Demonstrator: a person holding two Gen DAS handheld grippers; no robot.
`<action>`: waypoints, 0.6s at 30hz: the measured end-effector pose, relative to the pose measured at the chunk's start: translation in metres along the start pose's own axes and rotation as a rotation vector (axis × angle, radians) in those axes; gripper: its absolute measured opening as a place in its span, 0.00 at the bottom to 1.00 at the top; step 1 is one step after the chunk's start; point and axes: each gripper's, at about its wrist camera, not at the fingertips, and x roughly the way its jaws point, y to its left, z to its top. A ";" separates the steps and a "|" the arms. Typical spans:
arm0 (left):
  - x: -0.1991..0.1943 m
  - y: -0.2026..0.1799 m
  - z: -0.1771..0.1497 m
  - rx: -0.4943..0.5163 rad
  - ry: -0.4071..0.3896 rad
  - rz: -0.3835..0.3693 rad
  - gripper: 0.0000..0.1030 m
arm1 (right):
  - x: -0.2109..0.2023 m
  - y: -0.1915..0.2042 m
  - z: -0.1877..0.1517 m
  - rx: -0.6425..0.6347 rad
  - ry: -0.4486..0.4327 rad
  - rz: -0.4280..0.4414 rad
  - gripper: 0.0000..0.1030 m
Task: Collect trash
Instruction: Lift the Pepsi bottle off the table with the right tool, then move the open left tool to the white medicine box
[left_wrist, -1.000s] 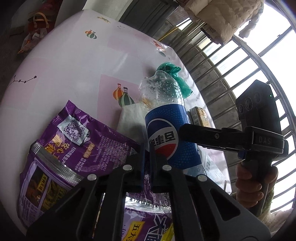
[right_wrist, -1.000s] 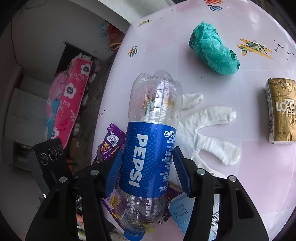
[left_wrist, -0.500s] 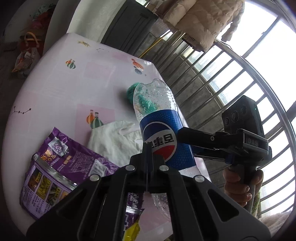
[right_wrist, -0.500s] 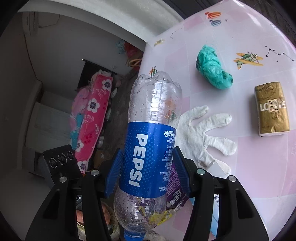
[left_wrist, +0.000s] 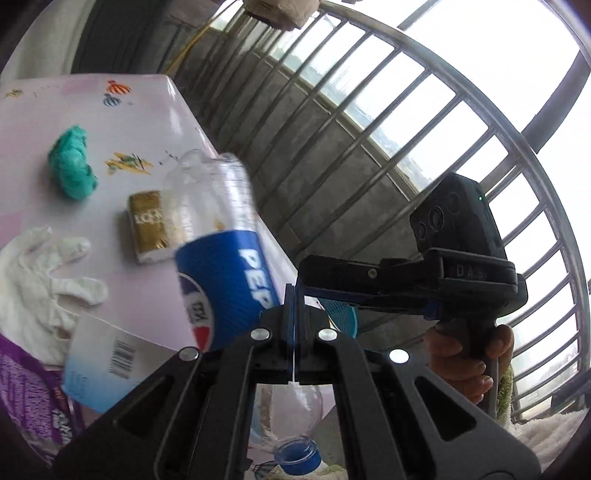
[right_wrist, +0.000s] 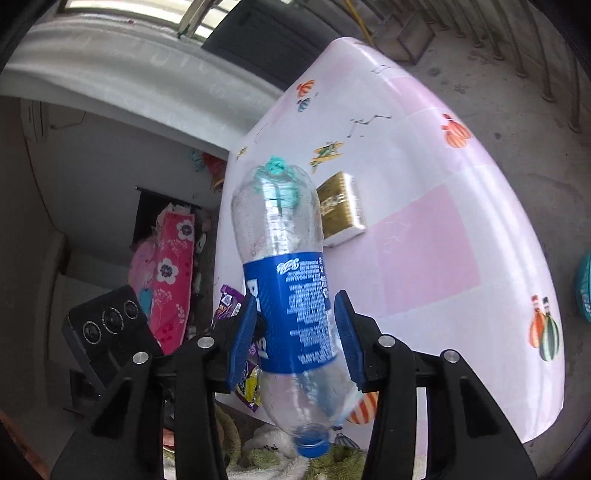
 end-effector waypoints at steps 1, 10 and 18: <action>0.014 0.000 -0.004 -0.009 0.027 -0.006 0.00 | 0.000 -0.008 -0.001 0.019 -0.005 -0.020 0.43; -0.005 -0.002 -0.014 0.007 -0.004 -0.039 0.14 | 0.019 -0.036 0.001 0.095 -0.014 -0.006 0.47; -0.059 0.025 -0.055 0.010 0.039 0.040 0.29 | 0.033 -0.027 0.003 0.018 -0.019 -0.145 0.62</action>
